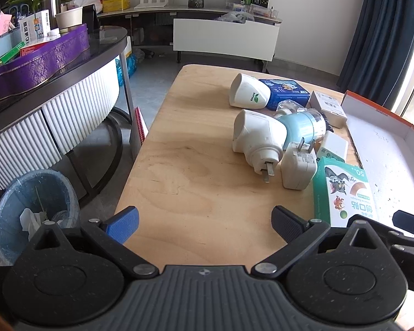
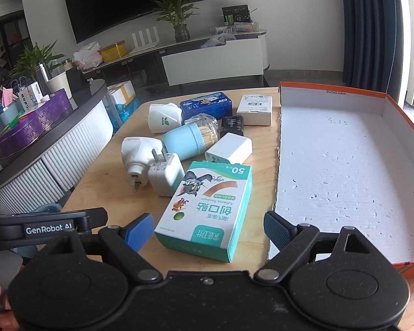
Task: Organize rigid objects
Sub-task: 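Move the left tool toward a white plug-in heater while the right tool approaches the green bandage box, then close the left tool on the white heater while the right tool grasps the bandage box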
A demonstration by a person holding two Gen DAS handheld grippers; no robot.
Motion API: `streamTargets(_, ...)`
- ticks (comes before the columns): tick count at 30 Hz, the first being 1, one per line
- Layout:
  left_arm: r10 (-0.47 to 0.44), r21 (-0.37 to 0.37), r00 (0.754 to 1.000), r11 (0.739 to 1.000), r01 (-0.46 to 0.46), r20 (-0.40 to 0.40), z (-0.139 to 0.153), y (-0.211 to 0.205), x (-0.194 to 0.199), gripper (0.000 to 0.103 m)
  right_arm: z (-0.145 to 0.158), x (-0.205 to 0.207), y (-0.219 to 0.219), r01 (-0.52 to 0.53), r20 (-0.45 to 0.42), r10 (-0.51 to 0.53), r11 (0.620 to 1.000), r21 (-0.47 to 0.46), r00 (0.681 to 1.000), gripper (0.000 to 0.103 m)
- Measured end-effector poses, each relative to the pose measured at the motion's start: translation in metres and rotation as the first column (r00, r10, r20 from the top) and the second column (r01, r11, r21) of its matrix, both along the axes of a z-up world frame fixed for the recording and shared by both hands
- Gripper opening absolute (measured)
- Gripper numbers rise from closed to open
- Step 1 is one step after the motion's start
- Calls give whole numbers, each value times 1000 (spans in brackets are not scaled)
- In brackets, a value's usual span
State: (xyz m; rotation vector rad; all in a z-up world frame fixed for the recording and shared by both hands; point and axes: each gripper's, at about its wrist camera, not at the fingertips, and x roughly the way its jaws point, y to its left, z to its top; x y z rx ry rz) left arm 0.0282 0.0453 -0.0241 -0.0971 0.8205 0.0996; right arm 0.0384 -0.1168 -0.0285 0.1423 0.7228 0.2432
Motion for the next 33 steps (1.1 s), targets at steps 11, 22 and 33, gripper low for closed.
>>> streamTargets(11, -42, 24, 999, 999, 42, 20, 4, -3, 32, 103, 3, 10, 6, 4, 21, -5, 1000, 26, 1000, 102)
streamTargets(22, -148, -6, 988, 989, 149, 30, -8, -8, 81, 103, 5, 18, 8, 9, 24, -9, 1000, 9, 1000, 102)
streamTargets(33, -177, -32, 984, 984, 178, 36, -27, -4, 104, 96, -4, 31, 16, 21, -14, -21, 1000, 7, 1000, 102)
